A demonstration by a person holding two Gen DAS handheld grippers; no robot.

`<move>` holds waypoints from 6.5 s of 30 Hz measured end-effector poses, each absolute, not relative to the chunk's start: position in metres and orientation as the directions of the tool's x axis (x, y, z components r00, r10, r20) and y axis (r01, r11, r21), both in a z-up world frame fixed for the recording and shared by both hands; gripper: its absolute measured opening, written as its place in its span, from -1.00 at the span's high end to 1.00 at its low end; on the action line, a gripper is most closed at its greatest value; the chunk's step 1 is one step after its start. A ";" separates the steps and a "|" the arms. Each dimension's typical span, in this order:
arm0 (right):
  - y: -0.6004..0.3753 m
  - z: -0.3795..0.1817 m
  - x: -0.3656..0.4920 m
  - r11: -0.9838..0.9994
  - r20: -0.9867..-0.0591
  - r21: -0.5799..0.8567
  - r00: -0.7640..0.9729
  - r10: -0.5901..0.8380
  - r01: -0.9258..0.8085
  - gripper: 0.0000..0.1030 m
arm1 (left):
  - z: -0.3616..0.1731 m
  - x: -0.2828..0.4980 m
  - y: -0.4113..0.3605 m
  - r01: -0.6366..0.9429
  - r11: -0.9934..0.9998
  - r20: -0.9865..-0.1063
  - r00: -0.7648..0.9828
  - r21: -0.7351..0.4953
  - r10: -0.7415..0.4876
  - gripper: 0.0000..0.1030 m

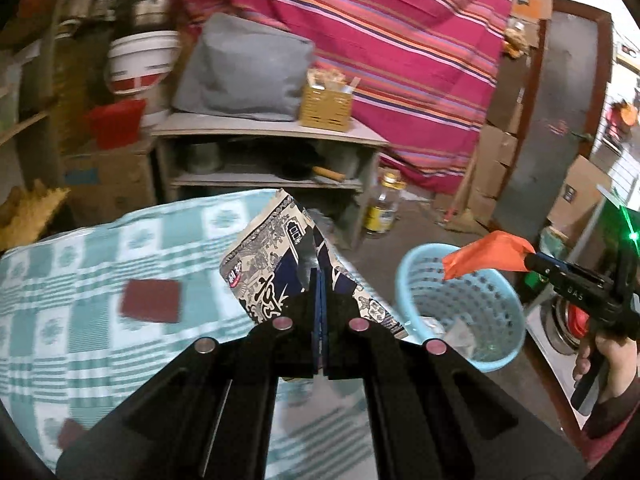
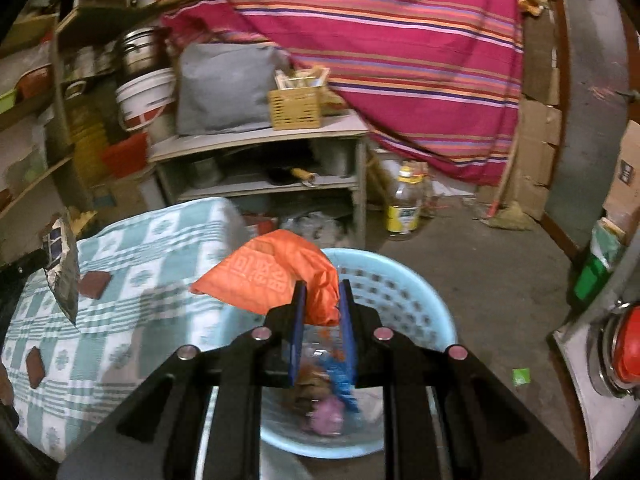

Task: Collect trash
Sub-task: 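Carry the snack bag and orange bag over the basket and release both, then grasp a brown scouring pad with the left tool while the right tool grasps another pad, then carry both brown pads over the blue basket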

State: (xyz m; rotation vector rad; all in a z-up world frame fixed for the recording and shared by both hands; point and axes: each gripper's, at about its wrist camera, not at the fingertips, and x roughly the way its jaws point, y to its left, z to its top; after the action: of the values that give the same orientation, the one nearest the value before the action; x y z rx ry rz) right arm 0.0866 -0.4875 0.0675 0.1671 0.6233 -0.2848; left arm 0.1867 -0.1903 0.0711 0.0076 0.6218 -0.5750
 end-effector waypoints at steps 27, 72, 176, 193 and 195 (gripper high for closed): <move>-0.575 0.062 0.067 0.905 -0.630 0.031 0.711 -0.311 0.423 0.66 | 0.054 0.181 -0.372 0.708 0.676 -0.591 0.461 -0.205 -0.662 0.87; -0.318 0.021 0.100 0.972 -0.573 0.085 0.809 -0.132 0.219 -0.87 | -0.013 0.156 0.012 0.027 0.998 -0.647 0.761 -0.051 -0.054 -0.89; -0.172 -0.005 0.275 0.996 -0.733 -0.076 0.680 -0.028 -0.041 -0.69 | 0.007 0.284 0.098 0.019 0.996 -0.646 0.760 -0.087 -0.071 -0.43; -0.349 0.048 0.148 0.992 -0.653 -0.042 0.749 -0.116 0.118 -0.70 | 0.033 0.218 -0.055 0.229 0.970 -0.574 0.785 -0.084 -0.235 -0.43; -0.375 0.054 0.137 0.988 -0.643 -0.042 0.752 -0.141 0.150 -0.70 | 0.040 0.214 -0.084 0.266 0.960 -0.568 0.777 -0.094 -0.271 -0.43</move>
State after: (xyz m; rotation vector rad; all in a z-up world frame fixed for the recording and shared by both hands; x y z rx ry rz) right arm 0.1366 -0.3750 0.0538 0.0129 0.7013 -0.1591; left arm 0.2136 -0.0844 0.0404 -0.0084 0.6158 -0.2900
